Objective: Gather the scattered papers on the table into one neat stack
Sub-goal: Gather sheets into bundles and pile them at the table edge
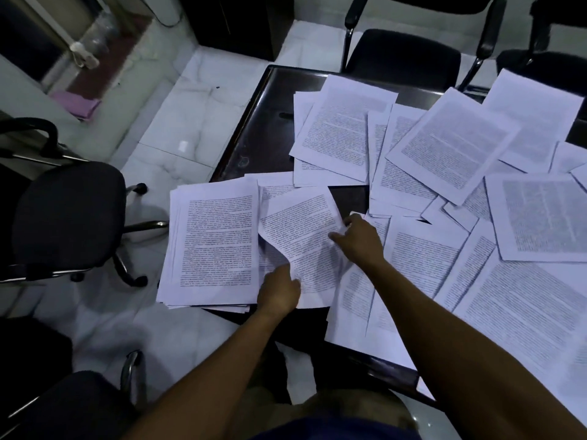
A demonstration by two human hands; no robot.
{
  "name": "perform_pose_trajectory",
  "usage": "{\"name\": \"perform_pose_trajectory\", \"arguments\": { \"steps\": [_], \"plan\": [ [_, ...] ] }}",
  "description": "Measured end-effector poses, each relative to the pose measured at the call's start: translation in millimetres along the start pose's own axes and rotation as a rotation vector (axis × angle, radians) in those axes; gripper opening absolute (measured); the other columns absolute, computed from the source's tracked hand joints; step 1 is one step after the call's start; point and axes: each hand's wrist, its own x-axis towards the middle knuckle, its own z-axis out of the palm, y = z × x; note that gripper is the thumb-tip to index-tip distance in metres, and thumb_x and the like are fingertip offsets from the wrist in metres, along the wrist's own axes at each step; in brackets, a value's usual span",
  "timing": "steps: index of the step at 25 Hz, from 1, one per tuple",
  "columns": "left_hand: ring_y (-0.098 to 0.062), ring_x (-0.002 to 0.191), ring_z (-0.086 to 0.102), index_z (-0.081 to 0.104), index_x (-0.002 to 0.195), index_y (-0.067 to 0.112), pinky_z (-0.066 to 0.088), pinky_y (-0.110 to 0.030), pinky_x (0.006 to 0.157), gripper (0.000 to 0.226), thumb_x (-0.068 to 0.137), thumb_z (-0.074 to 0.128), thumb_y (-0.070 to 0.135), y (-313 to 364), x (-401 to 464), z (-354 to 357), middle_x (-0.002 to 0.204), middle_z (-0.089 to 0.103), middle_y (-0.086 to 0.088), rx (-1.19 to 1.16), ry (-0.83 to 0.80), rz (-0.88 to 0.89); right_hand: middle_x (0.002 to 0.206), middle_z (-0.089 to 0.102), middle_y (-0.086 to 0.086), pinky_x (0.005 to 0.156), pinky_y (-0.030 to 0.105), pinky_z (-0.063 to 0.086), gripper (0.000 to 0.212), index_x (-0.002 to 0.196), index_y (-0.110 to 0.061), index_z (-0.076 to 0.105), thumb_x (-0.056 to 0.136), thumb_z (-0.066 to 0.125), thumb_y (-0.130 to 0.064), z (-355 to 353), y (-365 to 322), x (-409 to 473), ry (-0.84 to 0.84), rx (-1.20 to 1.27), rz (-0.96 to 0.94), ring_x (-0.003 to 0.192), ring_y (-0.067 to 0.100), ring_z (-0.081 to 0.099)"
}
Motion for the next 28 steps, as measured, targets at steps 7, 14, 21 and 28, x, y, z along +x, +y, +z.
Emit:
{"name": "perform_pose_trajectory", "arguments": {
  "steps": [7,14,21,28],
  "plan": [
    [-0.016,0.116,0.06,0.059,0.138,0.016,0.048,-0.027,0.099,0.036,0.103,0.055,0.025,11.6,-7.0,-1.4,0.129,0.063,0.004,-0.006,-0.028,0.177,0.08,0.069,0.0,0.08,0.038,0.054,0.023,0.069,-0.018,0.066,0.083,0.081,-0.025,-34.1,10.7,21.1,-0.055,0.233,0.071,0.09,0.023,0.067],
    [-0.006,0.104,0.067,0.067,0.124,0.027,0.053,-0.018,0.087,0.024,0.102,0.06,0.027,16.5,0.0,-20.6,0.117,0.071,0.011,-0.247,0.025,0.309,0.091,0.077,0.004,0.068,0.033,0.056,0.023,0.098,-0.018,0.071,0.084,0.08,-0.034,-51.6,14.5,29.9,-0.008,0.509,0.155,0.075,0.016,0.07],
    [-0.02,0.088,0.068,0.073,0.107,0.014,0.056,-0.027,0.076,0.019,0.096,0.062,0.003,-13.4,66.8,-104.9,0.099,0.075,-0.001,-0.88,0.233,0.024,0.117,0.071,0.009,0.086,0.029,0.046,0.037,0.121,-0.012,0.062,0.092,0.071,-0.032,-13.5,-21.3,13.6,0.148,0.209,0.063,0.106,0.026,0.065],
    [-0.016,0.09,0.067,0.07,0.111,0.012,0.054,-0.031,0.085,0.019,0.099,0.06,0.002,-51.8,104.4,-130.8,0.101,0.072,0.001,-0.847,0.087,-0.096,0.121,0.067,0.008,0.099,0.049,0.045,0.06,0.123,-0.013,0.054,0.087,0.065,-0.06,45.8,-67.2,7.0,0.205,-0.076,0.32,0.115,0.033,0.062]
  ]
}}
